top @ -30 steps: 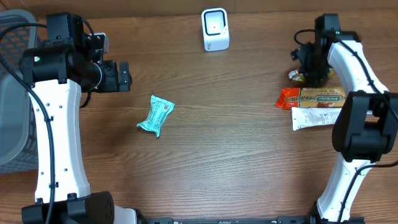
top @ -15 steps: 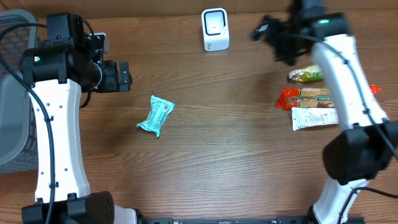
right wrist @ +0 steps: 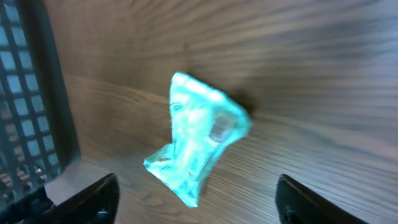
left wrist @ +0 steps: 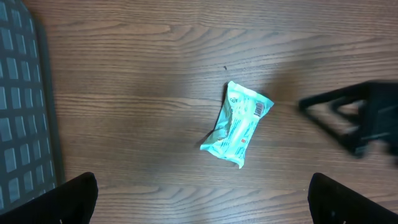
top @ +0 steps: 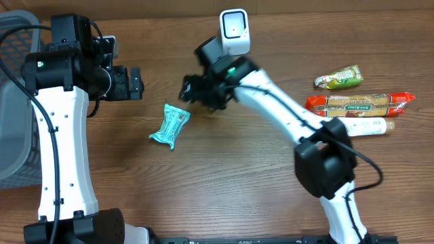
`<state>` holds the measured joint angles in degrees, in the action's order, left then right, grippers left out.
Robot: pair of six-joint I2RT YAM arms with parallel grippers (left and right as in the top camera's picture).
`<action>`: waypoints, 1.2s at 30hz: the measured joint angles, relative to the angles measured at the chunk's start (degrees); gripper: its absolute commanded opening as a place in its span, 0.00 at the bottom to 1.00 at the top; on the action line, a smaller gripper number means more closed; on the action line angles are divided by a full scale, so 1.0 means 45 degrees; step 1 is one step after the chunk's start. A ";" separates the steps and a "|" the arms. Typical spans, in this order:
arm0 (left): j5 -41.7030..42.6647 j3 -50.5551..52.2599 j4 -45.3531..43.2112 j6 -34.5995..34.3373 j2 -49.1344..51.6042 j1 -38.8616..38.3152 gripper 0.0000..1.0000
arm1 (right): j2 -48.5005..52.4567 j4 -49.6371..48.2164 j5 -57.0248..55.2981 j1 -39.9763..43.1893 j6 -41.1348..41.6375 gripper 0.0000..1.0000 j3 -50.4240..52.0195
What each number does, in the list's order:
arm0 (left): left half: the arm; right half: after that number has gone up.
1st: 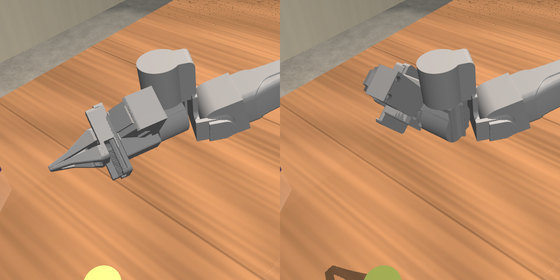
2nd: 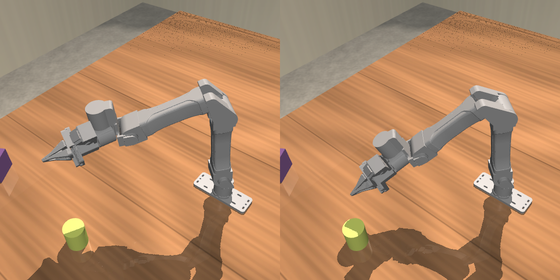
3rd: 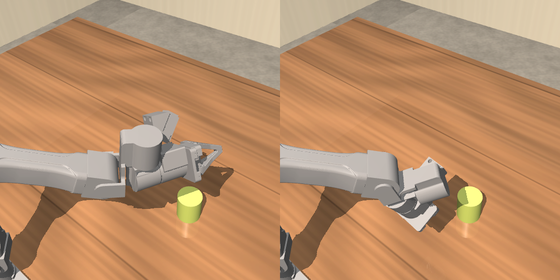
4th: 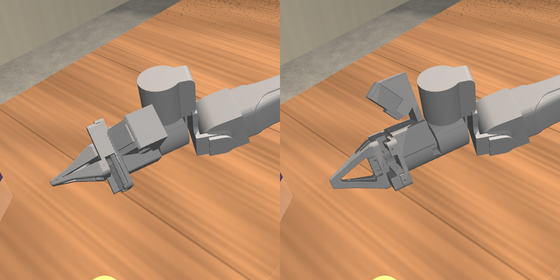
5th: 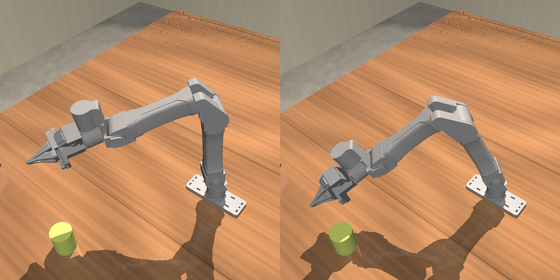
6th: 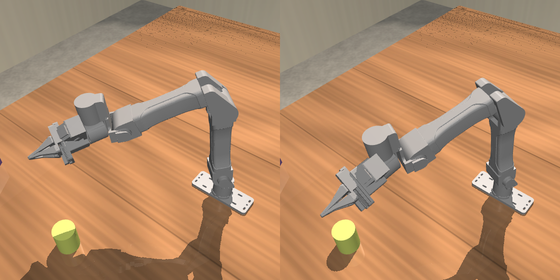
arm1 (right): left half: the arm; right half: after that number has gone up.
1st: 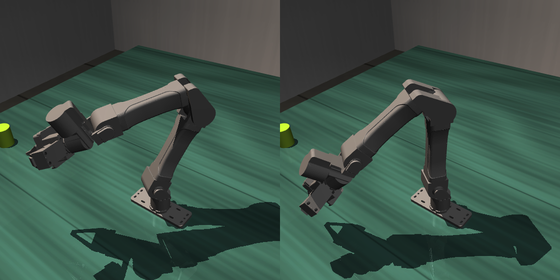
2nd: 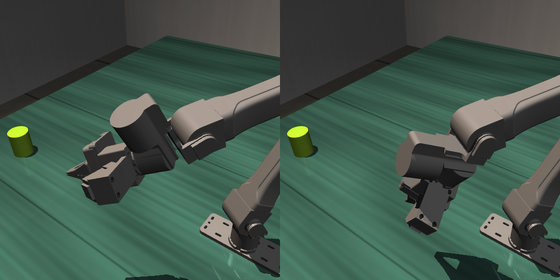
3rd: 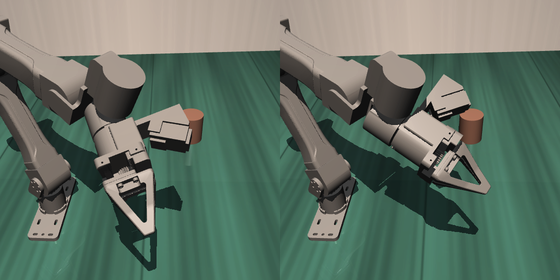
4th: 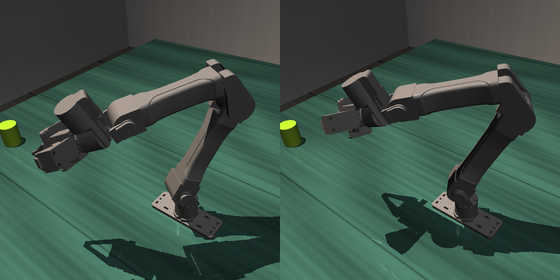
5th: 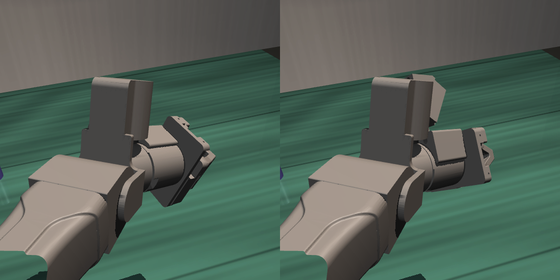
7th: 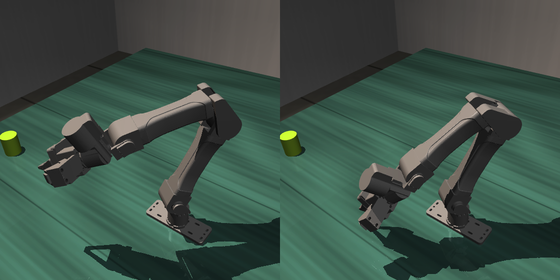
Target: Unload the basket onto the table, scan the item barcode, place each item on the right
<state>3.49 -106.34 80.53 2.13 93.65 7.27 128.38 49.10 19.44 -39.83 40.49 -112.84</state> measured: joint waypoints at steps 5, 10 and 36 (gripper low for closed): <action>0.0000 0.0000 0.0005 0.0000 0.0000 0.0000 1.00 | 0.0957 -0.0253 0.0015 -0.0933 -0.0102 0.68 0.0005; 0.0000 0.0000 0.0005 0.0000 0.0000 0.0000 0.99 | 0.1608 -0.0330 0.0015 -0.1423 -0.0393 0.58 0.0029; 0.0000 0.0000 0.0000 0.0000 0.0000 0.0000 1.00 | 0.2142 -0.0903 -0.0296 -0.1452 -0.0792 0.29 0.0034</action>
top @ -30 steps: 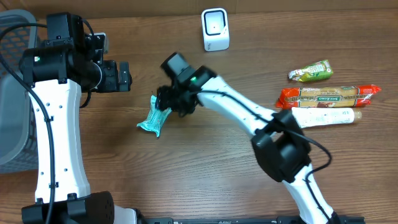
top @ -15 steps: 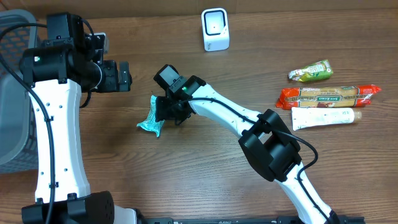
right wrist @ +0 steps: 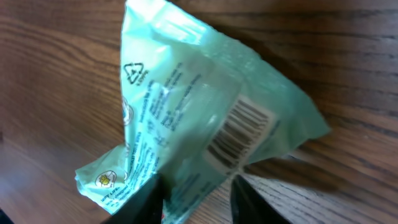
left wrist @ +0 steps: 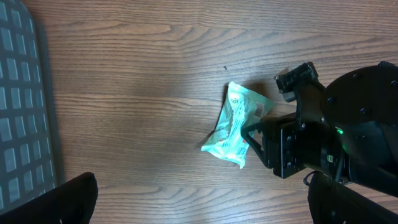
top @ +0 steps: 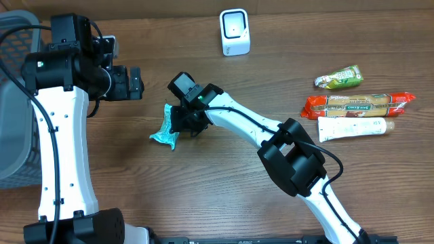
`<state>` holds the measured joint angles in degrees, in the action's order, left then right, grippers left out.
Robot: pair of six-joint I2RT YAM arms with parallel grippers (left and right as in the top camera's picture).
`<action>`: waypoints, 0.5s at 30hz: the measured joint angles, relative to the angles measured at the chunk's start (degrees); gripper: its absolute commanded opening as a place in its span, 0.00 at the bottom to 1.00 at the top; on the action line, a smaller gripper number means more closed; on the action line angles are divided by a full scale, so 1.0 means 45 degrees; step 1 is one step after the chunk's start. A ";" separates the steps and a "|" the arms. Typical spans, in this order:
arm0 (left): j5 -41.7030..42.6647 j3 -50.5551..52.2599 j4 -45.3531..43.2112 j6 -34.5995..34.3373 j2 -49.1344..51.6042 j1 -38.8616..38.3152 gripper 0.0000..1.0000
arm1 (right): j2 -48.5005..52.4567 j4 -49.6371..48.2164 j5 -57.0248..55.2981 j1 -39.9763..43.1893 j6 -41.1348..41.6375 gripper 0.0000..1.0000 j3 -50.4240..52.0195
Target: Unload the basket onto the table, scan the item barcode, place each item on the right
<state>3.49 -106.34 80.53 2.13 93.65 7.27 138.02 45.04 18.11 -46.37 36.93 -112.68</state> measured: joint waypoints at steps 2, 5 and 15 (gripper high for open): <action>-0.0005 0.0000 0.0000 0.0000 0.0000 0.0000 1.00 | 0.0000 0.0005 0.0131 0.0034 -0.0034 0.14 0.0000; -0.0005 0.0000 0.0000 0.0000 0.0000 0.0000 1.00 | 0.0000 0.0209 0.0335 0.0092 -0.0034 0.04 -0.0010; 0.0000 0.0000 0.0000 0.0000 0.0000 0.0000 1.00 | 0.0000 0.3041 0.0772 0.1005 -0.1321 0.04 -0.0714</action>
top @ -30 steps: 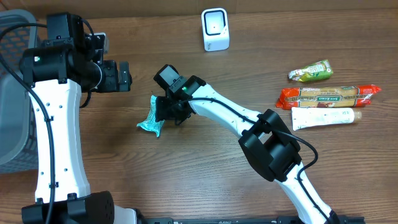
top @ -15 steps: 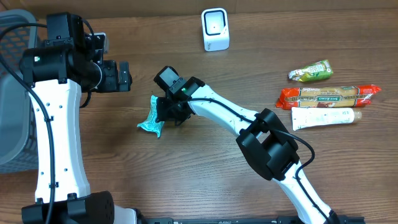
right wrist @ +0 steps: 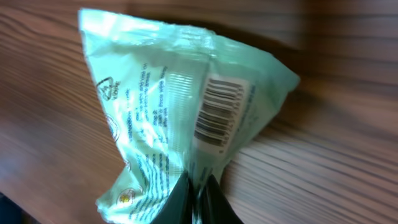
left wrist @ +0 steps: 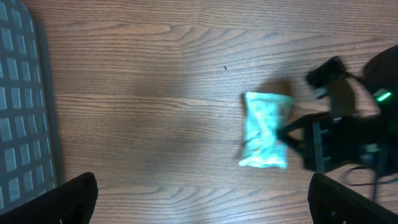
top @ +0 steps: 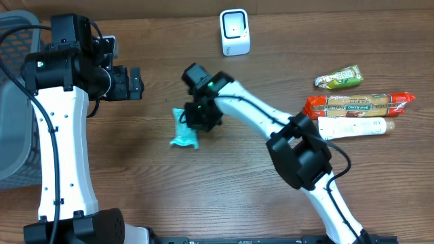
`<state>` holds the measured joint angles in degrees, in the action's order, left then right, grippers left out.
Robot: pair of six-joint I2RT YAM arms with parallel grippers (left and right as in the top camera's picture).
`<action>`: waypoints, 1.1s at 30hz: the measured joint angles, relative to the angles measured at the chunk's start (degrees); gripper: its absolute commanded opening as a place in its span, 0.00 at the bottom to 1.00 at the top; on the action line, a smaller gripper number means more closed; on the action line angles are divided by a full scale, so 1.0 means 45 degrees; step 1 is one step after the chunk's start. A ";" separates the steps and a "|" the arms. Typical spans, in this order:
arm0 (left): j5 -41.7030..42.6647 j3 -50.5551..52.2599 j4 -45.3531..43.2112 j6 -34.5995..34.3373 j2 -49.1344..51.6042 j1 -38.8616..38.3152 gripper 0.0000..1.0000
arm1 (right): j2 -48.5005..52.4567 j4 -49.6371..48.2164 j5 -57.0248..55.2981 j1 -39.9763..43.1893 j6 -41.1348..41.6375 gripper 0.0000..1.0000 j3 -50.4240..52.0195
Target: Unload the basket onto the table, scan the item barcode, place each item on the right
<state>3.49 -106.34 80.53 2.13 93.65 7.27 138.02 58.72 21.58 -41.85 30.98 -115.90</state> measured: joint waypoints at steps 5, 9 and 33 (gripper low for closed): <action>-0.0005 0.0000 0.0005 0.0000 0.0000 0.0000 1.00 | 0.0000 0.2710 -0.0583 0.1234 -0.3745 0.04 -0.1239; 0.0000 0.0000 0.0005 0.0000 0.0000 0.0000 1.00 | 0.0000 0.4046 -0.1438 0.1860 -0.6562 0.07 -0.1797; 0.0000 0.0000 0.0005 0.0000 0.0000 0.0000 0.99 | 0.0000 0.3619 0.3536 0.3973 -0.7601 0.72 0.1404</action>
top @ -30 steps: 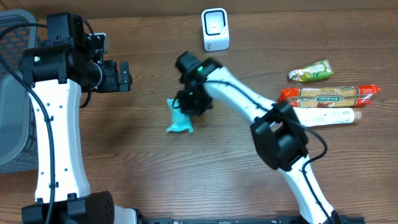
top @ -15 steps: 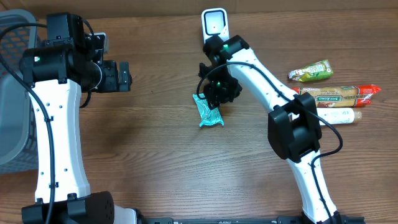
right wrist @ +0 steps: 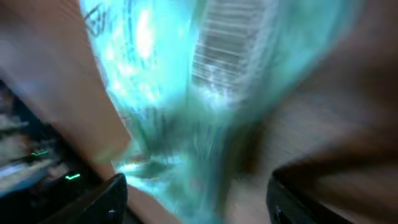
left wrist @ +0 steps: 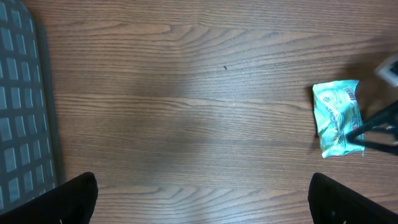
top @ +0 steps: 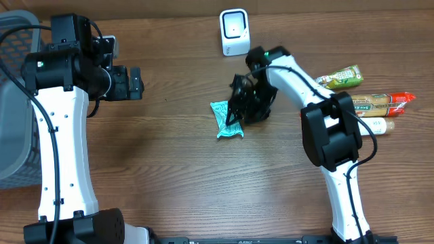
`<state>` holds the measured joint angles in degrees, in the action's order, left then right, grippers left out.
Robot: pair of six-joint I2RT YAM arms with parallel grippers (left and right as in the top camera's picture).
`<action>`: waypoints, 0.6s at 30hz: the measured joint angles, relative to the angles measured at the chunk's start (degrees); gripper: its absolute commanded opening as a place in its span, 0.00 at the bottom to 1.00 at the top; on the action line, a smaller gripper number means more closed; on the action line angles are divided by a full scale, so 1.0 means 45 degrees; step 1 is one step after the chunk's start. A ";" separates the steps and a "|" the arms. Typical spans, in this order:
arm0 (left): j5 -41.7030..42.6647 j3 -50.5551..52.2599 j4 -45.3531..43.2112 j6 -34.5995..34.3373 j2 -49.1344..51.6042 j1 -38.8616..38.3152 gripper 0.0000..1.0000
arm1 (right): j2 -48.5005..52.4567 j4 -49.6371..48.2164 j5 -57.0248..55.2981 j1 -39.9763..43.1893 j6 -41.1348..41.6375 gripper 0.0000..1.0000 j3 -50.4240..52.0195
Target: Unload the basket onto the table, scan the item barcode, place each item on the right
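The teal snack packet lies on the wood near the table's middle, barcode side up. The left wrist view shows the packet at its right edge. My right gripper sits just right of it, open. In the blurred right wrist view the packet fills the space ahead of my right gripper, whose jaws stand wide apart. The white barcode scanner stands at the back. My left gripper hangs open high over the left side; the left gripper has nothing between its fingers.
A grey mesh basket stands at the left edge and also shows as the basket in the left wrist view. At the right lie a green bar, an orange-red bar and a white tube.
The packet has moved right, from left of centre to the middle of the table below the scanner. My right gripper was shut on it and is now open. The left arm has not moved.
My right gripper was open to the right of the packet, which lay left of centre. Then its fingers were closing round the packet, then shut on it slightly further right. Now the packet lies near the middle, with the right gripper open.
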<state>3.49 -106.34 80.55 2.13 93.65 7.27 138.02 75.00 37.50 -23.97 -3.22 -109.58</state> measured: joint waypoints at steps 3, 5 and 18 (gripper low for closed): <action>0.0000 0.0000 -0.0005 0.0000 0.0000 0.0000 1.00 | -0.0165 -0.1117 0.0811 -0.0136 0.1647 0.68 0.0597; -0.0005 0.0000 -0.0005 0.0000 0.0000 0.0000 0.99 | -0.0233 -0.1753 0.1035 -0.0209 0.2705 0.58 0.0821; 0.0000 0.0000 0.0000 0.0000 0.0000 0.0000 0.99 | -0.0272 -0.2764 0.0845 -0.0359 0.6484 0.04 0.1219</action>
<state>3.49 -106.34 80.55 2.13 93.65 7.27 136.79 62.57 41.30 -25.58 25.96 -104.09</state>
